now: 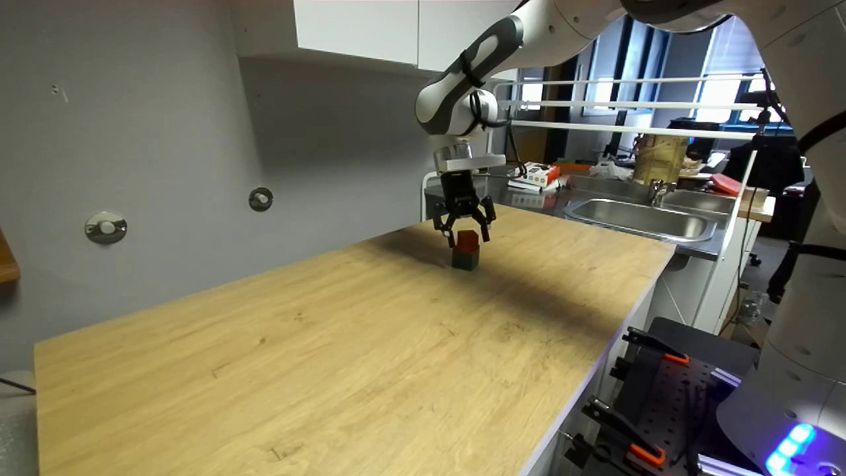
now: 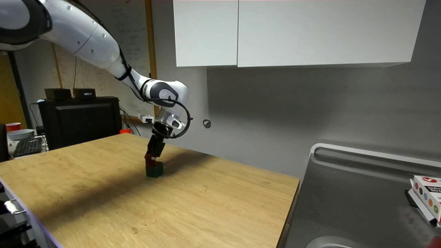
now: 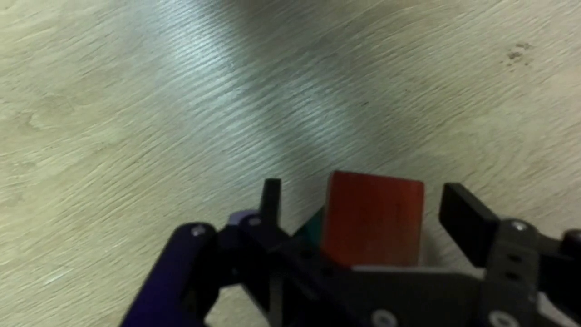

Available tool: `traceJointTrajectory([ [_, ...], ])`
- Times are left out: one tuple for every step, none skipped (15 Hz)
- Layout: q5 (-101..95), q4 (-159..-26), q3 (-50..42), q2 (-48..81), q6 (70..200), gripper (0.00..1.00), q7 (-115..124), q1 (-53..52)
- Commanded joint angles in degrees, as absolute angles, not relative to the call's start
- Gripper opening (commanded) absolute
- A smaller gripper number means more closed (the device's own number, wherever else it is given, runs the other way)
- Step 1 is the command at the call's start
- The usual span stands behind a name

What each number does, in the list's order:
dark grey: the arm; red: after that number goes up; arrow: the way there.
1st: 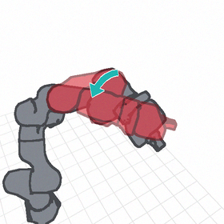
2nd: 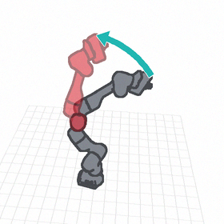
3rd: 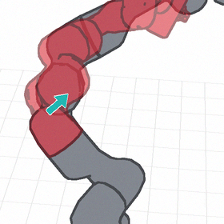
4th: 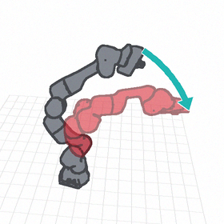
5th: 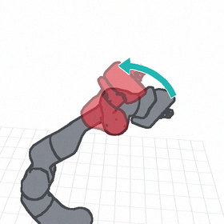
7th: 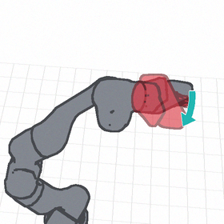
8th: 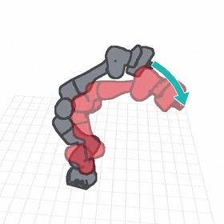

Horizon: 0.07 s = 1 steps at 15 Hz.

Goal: Put the orange block on the green block

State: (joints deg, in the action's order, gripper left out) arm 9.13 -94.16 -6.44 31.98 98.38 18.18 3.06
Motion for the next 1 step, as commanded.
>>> traceJointTrajectory([
  [9.3, -91.6, -5.9, 32.8, 95.4, 1.0, 18.4, 3.4],
])
